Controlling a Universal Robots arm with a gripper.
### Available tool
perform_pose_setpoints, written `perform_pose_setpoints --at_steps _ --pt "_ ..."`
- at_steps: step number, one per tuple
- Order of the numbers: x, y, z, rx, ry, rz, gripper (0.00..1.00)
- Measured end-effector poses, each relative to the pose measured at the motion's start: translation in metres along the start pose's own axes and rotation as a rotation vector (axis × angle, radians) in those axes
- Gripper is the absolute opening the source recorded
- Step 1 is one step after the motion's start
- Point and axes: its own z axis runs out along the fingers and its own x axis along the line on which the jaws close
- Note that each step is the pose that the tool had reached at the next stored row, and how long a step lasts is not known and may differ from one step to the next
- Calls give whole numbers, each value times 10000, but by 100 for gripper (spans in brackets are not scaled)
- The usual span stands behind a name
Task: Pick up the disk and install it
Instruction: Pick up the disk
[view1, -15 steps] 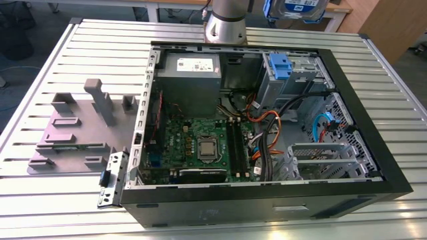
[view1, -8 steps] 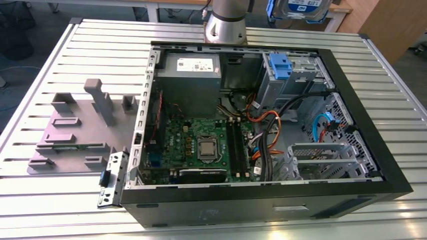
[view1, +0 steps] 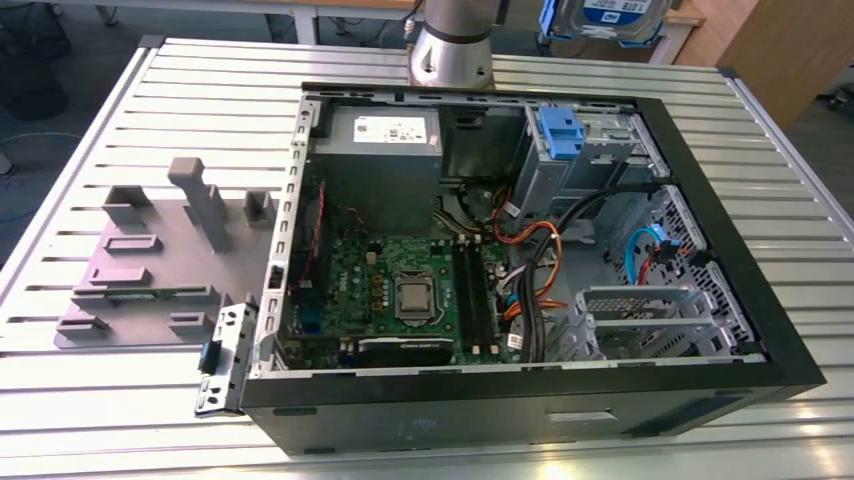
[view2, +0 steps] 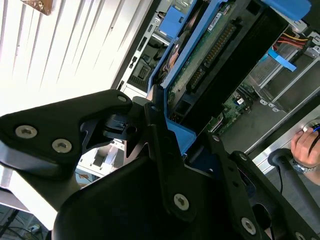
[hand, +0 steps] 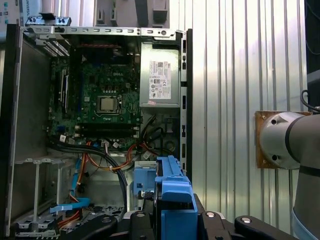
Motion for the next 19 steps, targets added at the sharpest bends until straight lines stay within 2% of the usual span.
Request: perform_pose_setpoints --at_steps 19 --pt "0 -162 -13 -14 0 1 37"
